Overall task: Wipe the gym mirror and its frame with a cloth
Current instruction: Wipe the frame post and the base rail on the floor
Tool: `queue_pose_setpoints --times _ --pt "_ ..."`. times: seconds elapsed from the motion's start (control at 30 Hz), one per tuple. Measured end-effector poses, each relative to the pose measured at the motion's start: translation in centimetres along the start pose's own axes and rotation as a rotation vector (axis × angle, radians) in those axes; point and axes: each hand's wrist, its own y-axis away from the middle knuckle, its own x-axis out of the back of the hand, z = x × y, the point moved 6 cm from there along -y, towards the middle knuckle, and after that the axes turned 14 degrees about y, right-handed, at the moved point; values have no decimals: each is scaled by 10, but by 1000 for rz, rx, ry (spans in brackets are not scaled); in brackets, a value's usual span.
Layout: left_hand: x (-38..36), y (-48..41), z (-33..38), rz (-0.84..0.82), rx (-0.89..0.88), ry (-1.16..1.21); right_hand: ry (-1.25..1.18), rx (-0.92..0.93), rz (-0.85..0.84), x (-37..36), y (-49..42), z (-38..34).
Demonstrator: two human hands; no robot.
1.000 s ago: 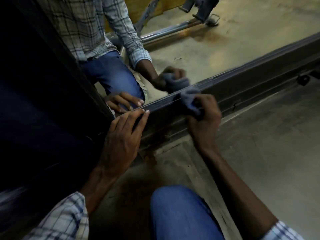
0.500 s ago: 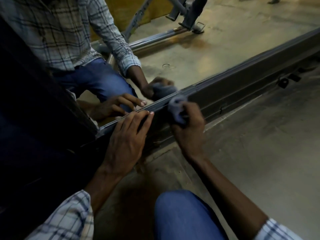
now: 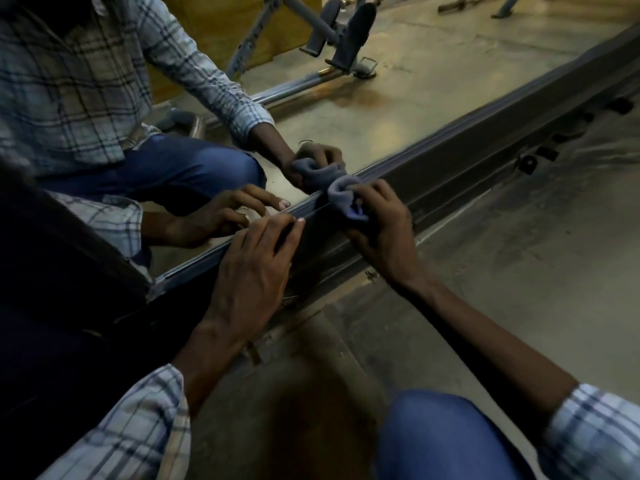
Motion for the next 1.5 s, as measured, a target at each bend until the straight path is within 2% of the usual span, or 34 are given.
queue_pose_setpoints --times 0.03,0.1,0.13,0.17,0.27,0.3,0.33,0.4,0.43,0.47,0.57,0.73,0.97,1.03,1.17,1.23,1.3,1.37,1.5 --pt "0 -7 2 -4 -3 -2 13 -48 49 9 -6 13" --pt "-2 -21 7 -13 4 -2 -21 -295 191 29 -12 47" --pt "-4 -27 9 -18 8 1 -31 -349 206 31 -13 55" --pt "-6 -33 12 -21 8 6 -11 -300 169 27 -15 53" --pt "-14 -47 22 -32 -9 21 82 23 -44 15 -18 41" --pt "-17 -52 25 -42 -16 25 90 17 -29 21 -23 49" --pt "-19 -56 28 -57 -19 27 78 -72 40 30 -28 63" --pt "-22 -63 32 -76 -8 29 4 -375 217 50 -30 94" --pt "-23 -66 34 -82 1 31 -15 -441 245 51 -30 101" --pt "-24 -68 35 -95 5 33 21 -401 222 49 -32 100" --pt "-26 -77 38 -149 -3 17 36 -122 72 38 -37 93" --pt "-19 -87 41 -200 -49 -24 -24 -167 24 41 -38 100" --pt "-27 -99 52 -221 -9 0 -14 -108 -49 49 -44 107" --pt "-33 -110 58 -225 -24 10 -17 -178 13 58 -49 123" --pt "-45 -131 71 -213 -20 18 -150 -436 213 68 -45 146" --pt "-52 -139 75 -204 -4 33 -128 -388 200 58 -38 138" --pt "-57 -147 79 -196 -12 39 -71 -236 111 55 -36 133" --pt "-62 -154 83 -182 -32 41 -66 -191 99 63 -46 153" --pt "-72 -173 95 -164 -68 40 -194 -588 335 82 -52 201"
